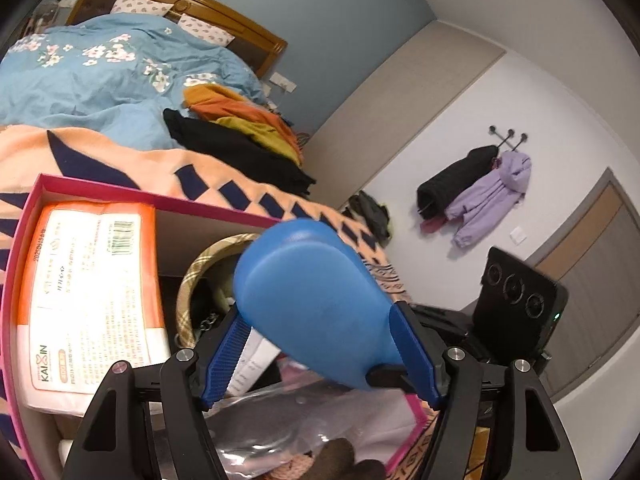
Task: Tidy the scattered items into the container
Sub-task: 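Lower the glasses case into the pink box with both tools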
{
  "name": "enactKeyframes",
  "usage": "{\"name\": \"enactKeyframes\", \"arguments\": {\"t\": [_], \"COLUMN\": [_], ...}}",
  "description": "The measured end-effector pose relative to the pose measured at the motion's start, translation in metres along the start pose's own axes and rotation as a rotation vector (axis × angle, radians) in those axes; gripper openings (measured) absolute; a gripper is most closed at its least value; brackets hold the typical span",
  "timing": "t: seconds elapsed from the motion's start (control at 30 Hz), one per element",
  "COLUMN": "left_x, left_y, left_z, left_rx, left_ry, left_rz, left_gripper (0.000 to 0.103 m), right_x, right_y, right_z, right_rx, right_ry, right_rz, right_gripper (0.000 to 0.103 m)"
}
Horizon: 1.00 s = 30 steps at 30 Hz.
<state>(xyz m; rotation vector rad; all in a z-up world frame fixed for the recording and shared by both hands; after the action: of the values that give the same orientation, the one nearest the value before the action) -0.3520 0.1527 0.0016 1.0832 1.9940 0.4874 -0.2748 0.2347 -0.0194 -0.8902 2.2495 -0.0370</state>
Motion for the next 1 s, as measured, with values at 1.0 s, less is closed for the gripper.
{"name": "enactKeyframes", "arguments": {"t": [1.0], "left_x": [0.038], "left_y": [-0.003], "left_z": [0.023], "left_rx": [0.034], "left_ry": [-0.162], "left_rz": [-0.230], "left_gripper": [0.074], "right_x": [0.017], "right_y": [0.018], "right_z": [0.018], "right_rx": [0.030], "right_ry": [-0.092], "right_rz": [0.160], "right_gripper": [0.044]}}
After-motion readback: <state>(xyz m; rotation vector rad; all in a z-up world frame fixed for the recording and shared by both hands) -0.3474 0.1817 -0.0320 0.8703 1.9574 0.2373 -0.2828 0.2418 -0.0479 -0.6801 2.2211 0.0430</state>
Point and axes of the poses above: each gripper's, at about its wrist camera, not at the fingertips, and x roughly the way its jaws point, y to its right, z to its underside, the point moved 6 cm from there along x, roughly the way its jaws point
